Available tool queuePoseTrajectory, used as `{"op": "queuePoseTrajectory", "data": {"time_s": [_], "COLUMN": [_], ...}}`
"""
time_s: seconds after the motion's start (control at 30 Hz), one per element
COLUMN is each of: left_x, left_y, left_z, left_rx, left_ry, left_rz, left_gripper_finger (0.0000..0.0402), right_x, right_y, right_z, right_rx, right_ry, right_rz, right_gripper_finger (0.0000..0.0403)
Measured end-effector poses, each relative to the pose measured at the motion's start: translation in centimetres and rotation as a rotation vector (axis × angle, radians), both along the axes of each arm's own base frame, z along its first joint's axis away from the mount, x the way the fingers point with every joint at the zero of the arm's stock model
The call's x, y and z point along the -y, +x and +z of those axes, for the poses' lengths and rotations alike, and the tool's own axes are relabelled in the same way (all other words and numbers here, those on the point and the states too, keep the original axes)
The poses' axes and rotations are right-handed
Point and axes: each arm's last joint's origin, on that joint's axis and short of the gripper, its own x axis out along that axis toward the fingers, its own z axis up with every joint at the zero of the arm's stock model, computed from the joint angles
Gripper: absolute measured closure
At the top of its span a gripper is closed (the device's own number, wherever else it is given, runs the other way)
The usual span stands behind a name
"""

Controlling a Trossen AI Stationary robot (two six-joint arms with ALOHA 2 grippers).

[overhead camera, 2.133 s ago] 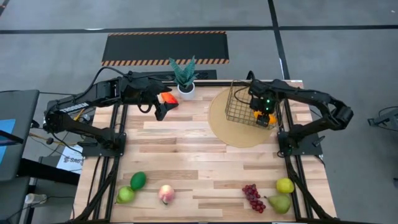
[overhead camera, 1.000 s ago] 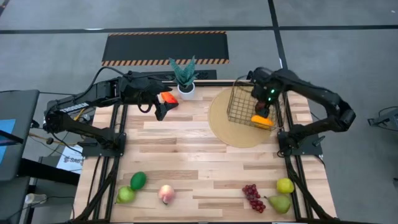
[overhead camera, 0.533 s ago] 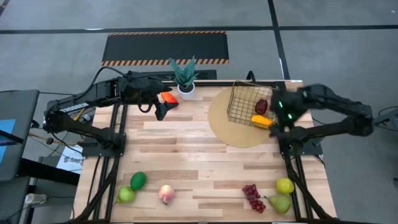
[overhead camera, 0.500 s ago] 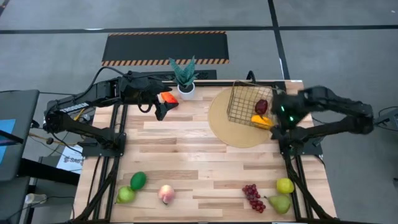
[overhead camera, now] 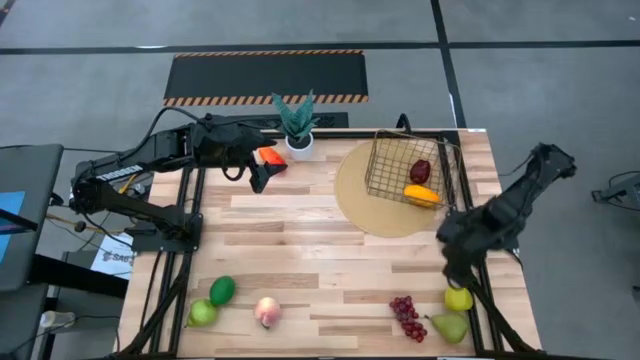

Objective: Build produce basket
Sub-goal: Put the green apple into the wire basket

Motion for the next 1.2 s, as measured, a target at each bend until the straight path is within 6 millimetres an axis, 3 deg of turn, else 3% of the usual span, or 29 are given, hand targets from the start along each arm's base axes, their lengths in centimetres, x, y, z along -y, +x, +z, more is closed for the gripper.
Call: {"op": "queuePoseTrajectory", "data": {"time_s": [0.27, 0.47, 0.9, 1.2], "left_x": [0.0, -0.1, -0.2, -0.2], "left_y": [0.0, 0.0, -0.1, -0.1], "left_z": [0.0, 0.0, 0.0, 0.0], "left_rx": [0.004, 0.003, 0.005, 0.003], "left_ry": [0.007, 0.009, 0.015, 0.023], "left_rz": [0.013, 0.016, 0.071, 0.087], "left_gripper_finger": [0.0054, 0.0054, 0.0054, 0.0054], "right_x": [-4.4, -5.9, -6.3, -6.3], "right_y": [0.5, -0.3, -2.6, -2.8], "right_z": [-2.9, -5.4, -9.9, -11.9], "right_rx": [-0.003, 0.021, 0.002, 0.027], "right_ry": [-0.001, 0.020, -0.031, 0.004], "right_rz": [0.189, 0.249, 0.336, 0.347], "right_gripper_finger": [0.0054, 0.0057, 0.0061, 0.0061]}}
